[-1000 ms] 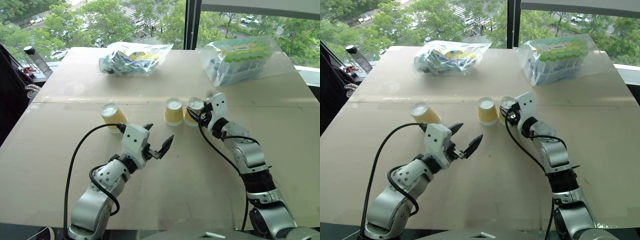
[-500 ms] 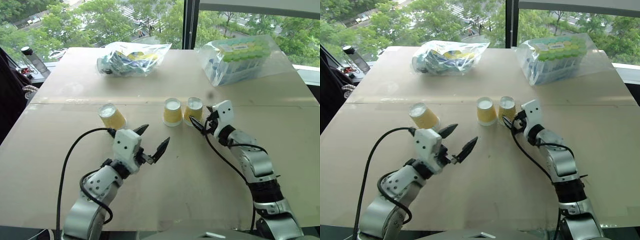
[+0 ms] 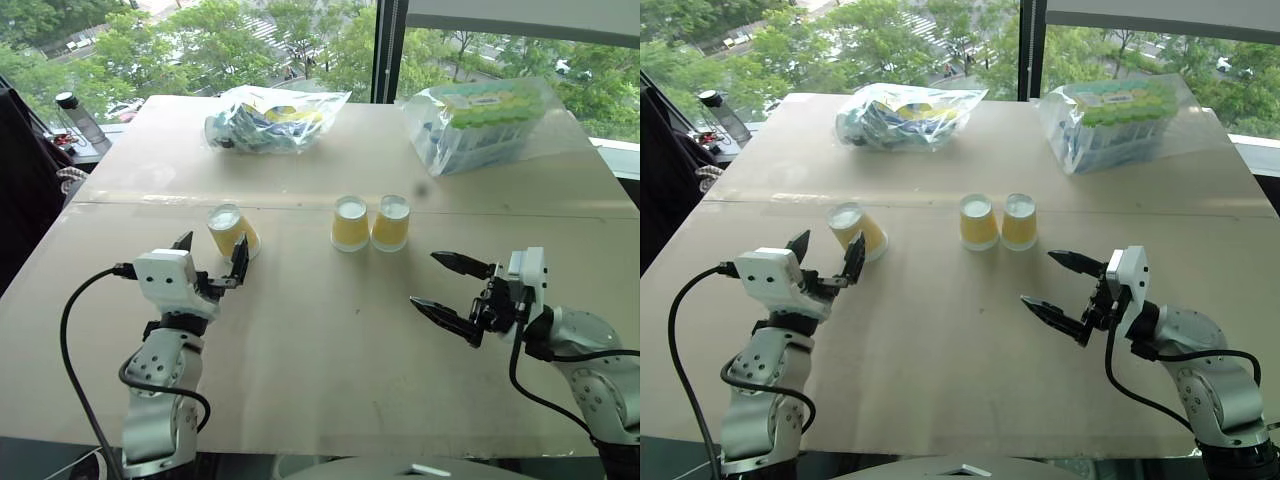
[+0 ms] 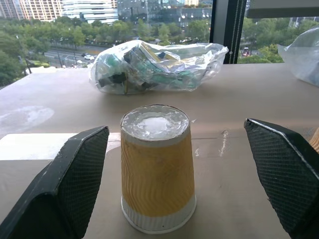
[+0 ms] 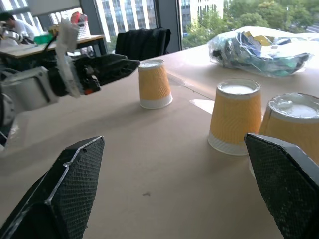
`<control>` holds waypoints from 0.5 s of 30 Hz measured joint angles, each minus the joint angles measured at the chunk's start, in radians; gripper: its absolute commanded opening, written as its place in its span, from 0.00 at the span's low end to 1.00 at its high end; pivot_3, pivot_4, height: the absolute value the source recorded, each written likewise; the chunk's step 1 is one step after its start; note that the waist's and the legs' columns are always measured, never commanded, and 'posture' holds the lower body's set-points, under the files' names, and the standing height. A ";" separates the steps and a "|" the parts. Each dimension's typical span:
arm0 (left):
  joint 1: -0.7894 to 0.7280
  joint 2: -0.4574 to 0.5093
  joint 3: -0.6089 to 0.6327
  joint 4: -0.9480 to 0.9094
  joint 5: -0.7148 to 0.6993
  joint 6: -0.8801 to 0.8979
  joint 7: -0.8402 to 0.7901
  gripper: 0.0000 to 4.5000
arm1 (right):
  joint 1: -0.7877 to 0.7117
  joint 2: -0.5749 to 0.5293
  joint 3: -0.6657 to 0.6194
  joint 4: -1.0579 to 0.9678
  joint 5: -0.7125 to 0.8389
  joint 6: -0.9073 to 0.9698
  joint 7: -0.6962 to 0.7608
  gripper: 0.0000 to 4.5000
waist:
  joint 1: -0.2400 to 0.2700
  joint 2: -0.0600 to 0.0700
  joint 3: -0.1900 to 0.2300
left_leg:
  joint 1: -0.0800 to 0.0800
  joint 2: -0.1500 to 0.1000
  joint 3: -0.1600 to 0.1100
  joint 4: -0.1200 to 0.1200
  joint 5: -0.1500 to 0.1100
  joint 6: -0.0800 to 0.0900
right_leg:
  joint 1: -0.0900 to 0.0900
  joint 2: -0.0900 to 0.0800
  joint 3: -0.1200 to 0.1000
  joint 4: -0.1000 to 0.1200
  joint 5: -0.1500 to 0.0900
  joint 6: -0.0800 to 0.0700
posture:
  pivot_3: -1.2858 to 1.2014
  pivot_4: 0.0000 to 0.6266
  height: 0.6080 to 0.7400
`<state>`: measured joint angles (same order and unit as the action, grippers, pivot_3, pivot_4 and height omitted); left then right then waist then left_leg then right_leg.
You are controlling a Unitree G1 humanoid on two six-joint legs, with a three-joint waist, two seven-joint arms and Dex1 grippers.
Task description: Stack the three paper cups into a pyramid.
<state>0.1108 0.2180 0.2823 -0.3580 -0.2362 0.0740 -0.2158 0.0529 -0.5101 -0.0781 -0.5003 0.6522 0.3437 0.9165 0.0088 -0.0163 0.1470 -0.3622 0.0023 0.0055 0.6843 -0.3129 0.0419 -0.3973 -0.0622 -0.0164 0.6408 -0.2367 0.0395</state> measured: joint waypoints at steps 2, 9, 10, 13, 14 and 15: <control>-0.004 -0.007 -0.001 0.033 0.011 -0.015 0.011 1.00 | -0.001 0.000 -0.001 0.000 0.019 0.000 0.006 0.99 | 0.003 0.000 0.000 | -0.001 0.000 -0.001 0.000 0.000 0.000 | 0.000 -0.001 0.001 0.000 0.000 0.000 | 0.52 0.24 1.00; -0.063 0.021 -0.012 0.129 0.068 -0.039 0.020 1.00 | 0.007 0.009 0.005 -0.024 0.045 -0.030 0.013 0.99 | 0.007 -0.001 0.001 | -0.002 0.000 -0.004 0.000 0.000 0.000 | 0.000 -0.006 -0.002 0.000 0.000 0.000 | 0.52 0.24 1.00; -0.077 0.028 -0.012 0.142 0.076 -0.040 0.024 1.00 | 0.009 0.013 0.006 -0.024 0.039 -0.043 0.016 0.99 | 0.007 -0.001 0.001 | -0.002 0.000 -0.004 0.000 0.000 0.000 | 0.000 -0.006 -0.002 0.000 0.000 0.000 | 0.52 0.24 1.00; -0.118 0.042 -0.011 0.179 0.086 -0.046 0.024 1.00 | 0.011 0.019 0.006 -0.022 0.026 -0.085 0.019 0.99 | 0.005 -0.001 0.001 | -0.002 0.000 -0.004 0.000 0.000 0.000 | 0.000 -0.006 -0.002 0.000 0.000 0.000 | 0.52 0.24 1.00; -0.124 0.043 -0.011 0.187 0.086 -0.049 0.023 1.00 | 0.011 0.019 0.005 -0.022 0.023 -0.092 0.019 0.99 | 0.004 -0.001 0.001 | -0.002 0.000 -0.004 0.000 0.000 0.000 | 0.000 -0.006 -0.002 0.000 0.000 0.000 | 0.52 0.24 1.00; -0.132 0.044 -0.014 0.198 0.086 -0.053 0.020 1.00 | 0.012 0.019 0.005 -0.020 0.021 -0.100 0.020 0.99 | 0.004 -0.001 0.001 | -0.002 0.000 -0.004 0.000 0.000 0.000 | 0.000 -0.006 -0.002 0.000 0.000 0.000 | 0.52 0.24 1.00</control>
<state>-0.0215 0.2621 0.2685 -0.1601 -0.1504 0.0215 -0.1957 0.0654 -0.4909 -0.0729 -0.5206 0.6728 0.2437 0.9365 0.0130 -0.0172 0.1477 -0.3643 0.0020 0.0014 0.6839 -0.3128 0.0415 -0.3973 -0.0684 -0.0181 0.6407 -0.2367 0.0394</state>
